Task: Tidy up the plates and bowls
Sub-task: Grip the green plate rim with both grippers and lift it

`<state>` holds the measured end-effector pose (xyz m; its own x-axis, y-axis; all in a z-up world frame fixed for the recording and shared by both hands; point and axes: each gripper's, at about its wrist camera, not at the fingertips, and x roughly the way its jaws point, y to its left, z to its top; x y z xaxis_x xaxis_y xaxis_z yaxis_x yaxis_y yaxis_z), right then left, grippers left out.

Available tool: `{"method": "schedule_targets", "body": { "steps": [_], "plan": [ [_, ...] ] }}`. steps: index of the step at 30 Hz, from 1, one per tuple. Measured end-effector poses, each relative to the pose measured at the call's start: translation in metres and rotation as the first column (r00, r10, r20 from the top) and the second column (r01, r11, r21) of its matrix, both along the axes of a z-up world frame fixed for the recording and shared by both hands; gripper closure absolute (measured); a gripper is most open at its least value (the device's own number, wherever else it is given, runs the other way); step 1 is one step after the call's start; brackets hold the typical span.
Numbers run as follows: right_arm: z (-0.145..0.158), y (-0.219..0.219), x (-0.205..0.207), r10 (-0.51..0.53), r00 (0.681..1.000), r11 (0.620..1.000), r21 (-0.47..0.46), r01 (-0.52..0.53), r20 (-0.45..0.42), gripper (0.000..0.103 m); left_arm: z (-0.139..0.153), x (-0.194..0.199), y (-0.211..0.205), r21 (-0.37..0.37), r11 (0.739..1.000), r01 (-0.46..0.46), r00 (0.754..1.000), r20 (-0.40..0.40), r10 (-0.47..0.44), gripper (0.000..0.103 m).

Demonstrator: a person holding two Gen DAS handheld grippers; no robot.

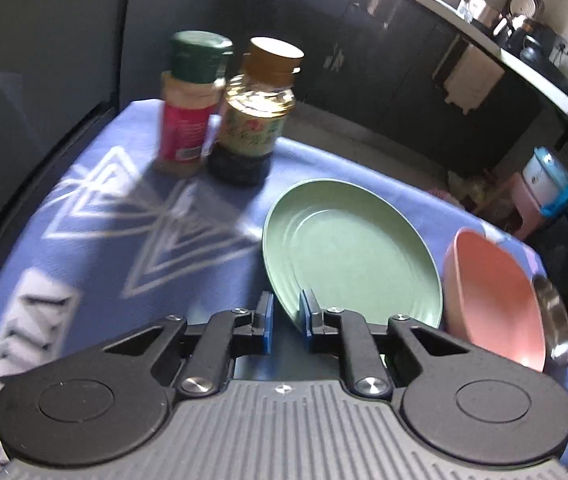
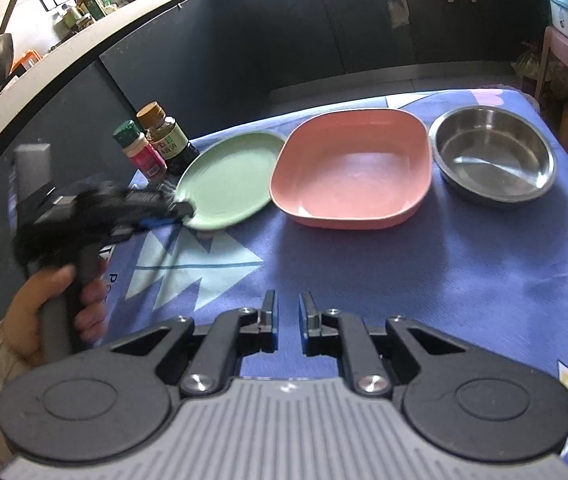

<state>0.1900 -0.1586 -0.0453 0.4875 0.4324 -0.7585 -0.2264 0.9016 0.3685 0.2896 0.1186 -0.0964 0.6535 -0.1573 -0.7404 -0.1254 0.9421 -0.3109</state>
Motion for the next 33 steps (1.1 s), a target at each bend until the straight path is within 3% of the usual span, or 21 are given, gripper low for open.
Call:
{"method": "schedule_targets", "body": {
  "steps": [8,10,12,13,17,18,19,21,24,25,26,33],
  "plan": [
    [-0.013,0.046,0.05,0.073,0.995,0.997,0.041,-0.071,-0.068,0.09,0.004,-0.035,0.027,0.009,1.0,-0.001,0.999,-0.039,0.001,0.088],
    [-0.019,0.052,0.062,0.066,0.993,0.997,0.055,-0.061,-0.095,0.09,0.006,-0.035,0.03,0.029,0.999,-0.017,1.0,-0.017,0.017,0.078],
    [-0.025,0.053,0.07,0.059,0.991,0.996,0.078,-0.05,-0.117,0.09,0.009,-0.034,0.035,0.028,0.998,-0.059,0.998,0.017,0.058,0.052],
    [-0.027,0.052,0.074,0.052,0.991,0.995,0.086,-0.042,-0.126,0.09,0.01,-0.031,0.037,0.023,0.996,-0.082,0.996,0.033,0.082,0.051],
    [-0.034,0.048,0.083,0.016,0.989,0.995,0.099,-0.001,-0.15,0.087,0.007,-0.015,0.034,0.017,0.998,-0.064,0.997,0.033,0.063,0.059],
    [-0.036,0.048,0.084,0.01,0.988,0.995,0.1,0.006,-0.154,0.082,0.005,-0.011,0.032,0.019,0.998,-0.058,0.998,0.022,0.057,0.064],
    [-0.038,0.048,0.086,-0.001,0.988,0.994,0.104,0.018,-0.157,0.066,0.002,-0.008,0.03,0.019,0.998,-0.052,0.999,0.011,0.052,0.066],
    [-0.038,0.047,0.088,-0.019,0.989,0.991,0.129,0.038,-0.145,0.061,-0.002,-0.006,0.026,0.037,0.998,-0.053,0.998,0.024,0.053,0.072],
    [-0.037,0.057,0.09,-0.004,0.993,0.996,0.092,0.015,-0.117,0.066,-0.002,-0.007,0.024,0.053,0.997,-0.048,0.999,0.021,0.047,0.085],
    [-0.039,0.061,0.091,0.013,0.992,0.996,0.087,-0.002,-0.128,0.088,-0.002,-0.007,0.023,0.053,0.998,-0.037,0.999,0.016,0.036,0.085],
    [-0.04,0.062,0.09,0.006,0.991,0.997,0.071,0.003,-0.133,0.092,-0.001,-0.009,0.023,0.062,0.998,-0.032,0.999,0.009,0.031,0.087],
    [-0.014,0.054,0.045,0.076,0.991,0.994,0.081,-0.067,-0.112,0.093,0.017,-0.061,0.026,0.052,0.998,0.022,1.0,0.007,-0.022,0.087]
  ]
}}
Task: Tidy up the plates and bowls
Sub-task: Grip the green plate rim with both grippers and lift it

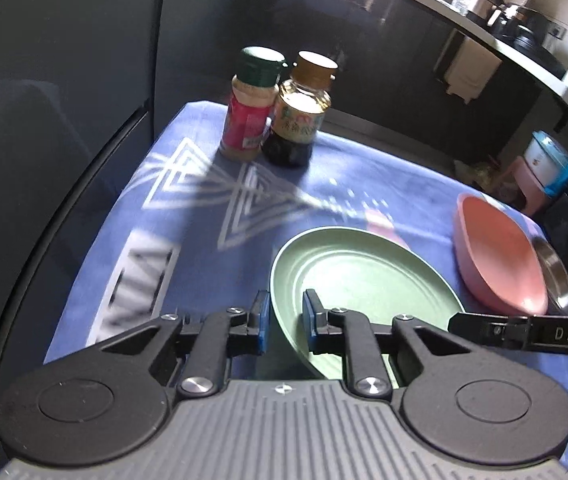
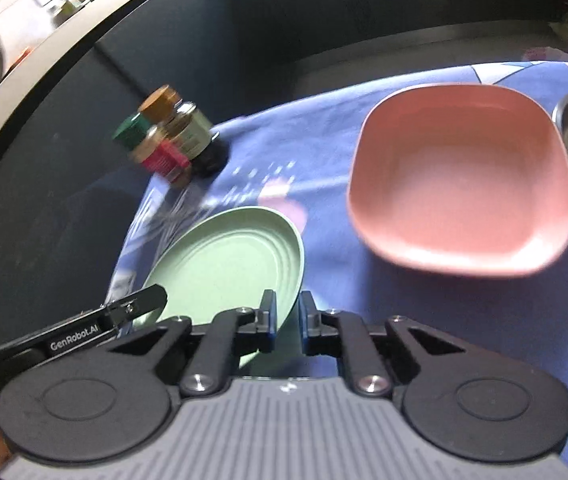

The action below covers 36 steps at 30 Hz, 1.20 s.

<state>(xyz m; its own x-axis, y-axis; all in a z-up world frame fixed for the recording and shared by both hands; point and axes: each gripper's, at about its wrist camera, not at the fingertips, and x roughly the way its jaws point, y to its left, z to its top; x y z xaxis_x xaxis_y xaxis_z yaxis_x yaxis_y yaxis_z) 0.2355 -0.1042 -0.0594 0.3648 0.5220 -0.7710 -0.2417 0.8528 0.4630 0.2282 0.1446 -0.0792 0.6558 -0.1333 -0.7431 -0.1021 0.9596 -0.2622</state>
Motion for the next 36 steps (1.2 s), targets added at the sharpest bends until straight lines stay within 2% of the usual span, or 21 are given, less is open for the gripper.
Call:
{"method": "schedule_targets", "body": {
  "steps": [4,8,13,20,28,32,36],
  "plan": [
    [0.013,0.003,-0.036,0.058,0.998,0.997,-0.056,-0.055,0.038,0.092,0.005,-0.036,-0.004,-0.005,1.0,0.006,1.0,0.012,-0.005,0.087],
    [0.022,0.002,-0.062,0.082,0.994,0.995,-0.068,-0.077,0.068,0.092,0.01,-0.065,-0.006,0.0,1.0,-0.008,0.999,0.043,0.008,0.087],
    [0.022,0.004,-0.068,0.083,0.994,0.995,-0.067,-0.078,0.07,0.092,0.011,-0.082,-0.005,-0.01,1.0,-0.015,0.998,0.054,0.016,0.086],
    [0.004,0.007,-0.063,0.078,0.996,0.994,-0.075,-0.075,0.031,0.092,0.0,-0.086,-0.008,-0.016,1.0,-0.019,0.999,0.026,0.019,0.086],
    [-0.002,0.005,-0.06,0.059,0.998,0.996,-0.071,-0.058,0.02,0.092,-0.007,-0.084,-0.012,-0.01,1.0,-0.007,1.0,0.01,0.008,0.086],
    [-0.006,0.003,-0.059,0.05,0.999,0.996,-0.072,-0.049,0.009,0.091,-0.014,-0.082,-0.012,0.02,0.999,-0.029,0.999,-0.012,0.03,0.086],
    [-0.003,-0.003,-0.059,0.034,0.999,0.997,-0.072,-0.032,0.02,0.091,-0.015,-0.083,-0.01,0.019,0.999,-0.041,0.999,-0.02,0.041,0.086]
  ]
}}
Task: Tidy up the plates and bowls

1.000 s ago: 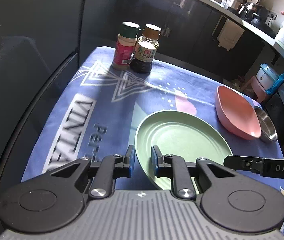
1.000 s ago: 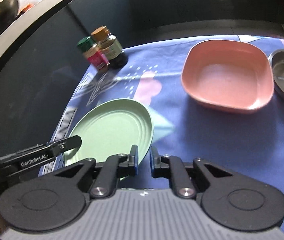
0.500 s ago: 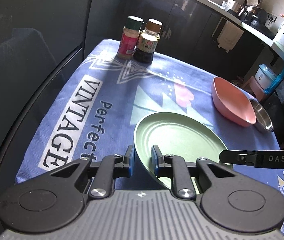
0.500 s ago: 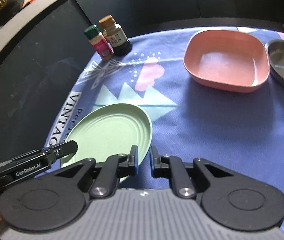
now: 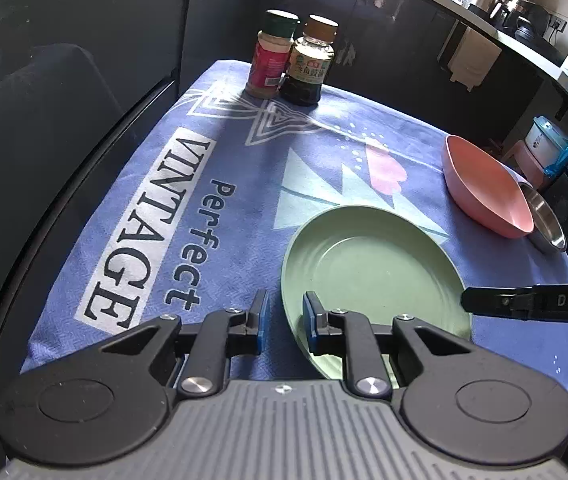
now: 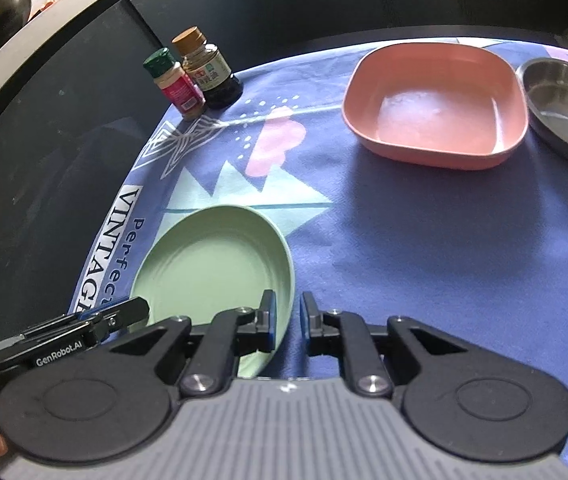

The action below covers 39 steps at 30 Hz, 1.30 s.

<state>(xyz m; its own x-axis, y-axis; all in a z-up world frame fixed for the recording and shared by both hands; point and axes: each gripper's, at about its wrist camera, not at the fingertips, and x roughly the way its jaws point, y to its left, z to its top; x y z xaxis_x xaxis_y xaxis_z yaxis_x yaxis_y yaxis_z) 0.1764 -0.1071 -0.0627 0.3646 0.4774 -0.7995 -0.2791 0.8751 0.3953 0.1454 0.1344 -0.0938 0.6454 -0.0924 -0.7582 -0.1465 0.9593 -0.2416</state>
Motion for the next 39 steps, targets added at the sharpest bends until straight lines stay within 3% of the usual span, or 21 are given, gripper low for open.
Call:
{"method": "schedule_targets", "body": {
  "steps": [9,13,17,22,28,32,37,39],
  "plan": [
    [0.022,-0.042,0.0,-0.107,0.992,0.994,0.016,0.106,0.063,0.091,0.026,0.0,-0.009,0.026,0.999,-0.033,0.998,0.045,0.032,0.086],
    [0.028,-0.065,0.002,-0.172,0.983,0.985,0.034,0.17,0.069,0.091,0.039,0.01,-0.027,0.028,0.999,0.016,0.998,0.065,-0.018,0.081],
    [0.029,-0.088,0.006,-0.246,0.967,0.968,0.055,0.243,0.063,0.09,0.051,0.024,-0.049,0.032,0.996,0.077,0.992,0.095,-0.08,0.066],
    [0.027,-0.111,0.017,-0.328,0.944,0.942,0.091,0.323,0.044,0.09,0.059,0.055,-0.073,-0.026,0.986,0.162,0.983,0.091,-0.159,0.064],
    [0.021,-0.127,0.034,-0.402,0.915,0.909,0.129,0.397,0.019,0.09,0.059,0.093,-0.104,-0.05,0.976,0.21,0.975,0.082,-0.205,0.064],
    [0.014,-0.132,0.048,-0.422,0.907,0.897,0.143,0.418,-0.004,0.089,0.049,0.12,-0.12,-0.014,0.977,0.213,0.975,0.063,-0.211,0.064],
    [0.008,-0.134,0.062,-0.44,0.898,0.886,0.155,0.436,-0.012,0.074,0.038,0.144,-0.128,-0.004,0.978,0.208,0.977,0.043,-0.207,0.064],
    [0.006,-0.132,0.067,-0.444,0.896,0.886,0.145,0.441,-0.01,0.073,0.033,0.151,-0.129,-0.004,0.978,0.209,0.977,0.045,-0.208,0.066]
  ]
}}
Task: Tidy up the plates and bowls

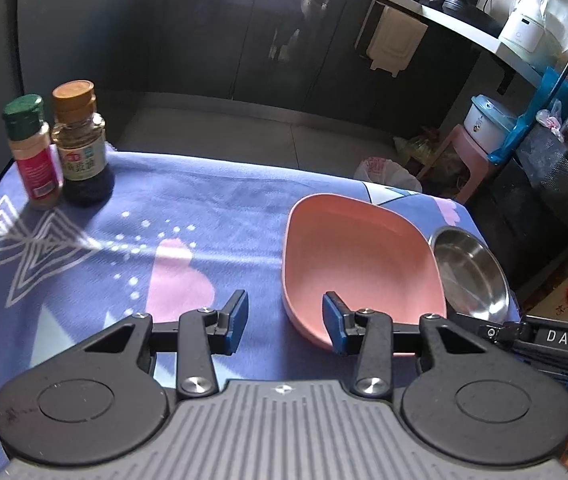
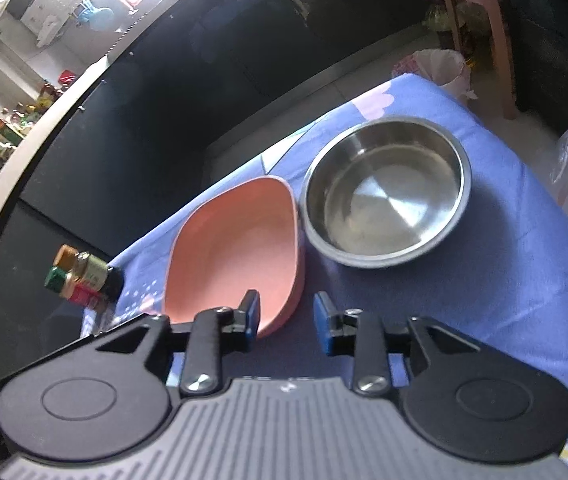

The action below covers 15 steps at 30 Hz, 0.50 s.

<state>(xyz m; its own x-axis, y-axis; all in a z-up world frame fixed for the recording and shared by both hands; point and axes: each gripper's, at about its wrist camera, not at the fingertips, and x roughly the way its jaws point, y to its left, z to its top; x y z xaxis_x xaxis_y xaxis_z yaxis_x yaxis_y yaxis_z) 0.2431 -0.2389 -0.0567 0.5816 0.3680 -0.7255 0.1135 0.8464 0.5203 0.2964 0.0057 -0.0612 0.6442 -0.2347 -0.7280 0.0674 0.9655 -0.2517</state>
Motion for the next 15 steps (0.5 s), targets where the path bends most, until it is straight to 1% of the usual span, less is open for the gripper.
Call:
{"method": "schedule_targets", "body": {
  "steps": [1,3,5,6,7,8,9,11,15],
  "plan": [
    [-0.002,0.001,0.003,0.0,1.0,1.0,-0.002,0.0,-0.004,0.073,-0.003,0.003,-0.001,0.004,1.0,-0.001,1.0,-0.002,0.001,0.067],
    [-0.006,0.002,0.007,-0.003,1.0,1.0,-0.012,0.003,-0.012,0.073,-0.009,0.011,-0.003,0.011,1.0,-0.002,1.0,-0.011,0.002,0.076],
    [-0.011,0.002,0.011,-0.013,1.0,1.0,-0.013,0.013,-0.015,0.074,-0.015,0.018,-0.004,0.007,1.0,0.004,1.0,-0.021,-0.004,0.078],
    [-0.013,0.003,0.014,-0.01,1.0,1.0,-0.013,0.01,-0.018,0.074,-0.018,0.02,-0.005,0.004,1.0,0.008,1.0,-0.025,-0.008,0.086],
    [-0.016,0.004,0.015,-0.008,1.0,1.0,-0.013,0.008,-0.021,0.082,-0.021,0.022,-0.006,0.003,1.0,0.019,0.999,-0.033,-0.019,0.091],
    [-0.018,0.005,0.016,-0.005,1.0,1.0,-0.014,0.004,-0.024,0.092,-0.024,0.023,-0.007,0.005,1.0,0.029,0.999,-0.043,-0.029,0.094],
    [-0.018,0.005,0.015,0.001,1.0,1.0,-0.008,-0.001,-0.023,0.093,-0.023,0.021,-0.008,0.009,0.999,0.031,0.999,-0.036,-0.031,0.094],
    [-0.014,0.008,0.01,0.01,1.0,1.0,-0.024,-0.011,-0.021,0.093,-0.019,0.015,-0.009,0.029,0.998,0.053,0.998,-0.023,-0.052,0.093],
    [0.004,0.012,-0.006,0.052,0.999,0.999,-0.007,-0.052,0.012,0.092,0.0,-0.003,-0.001,0.025,0.998,0.054,0.998,0.021,-0.055,0.093]
  ]
}}
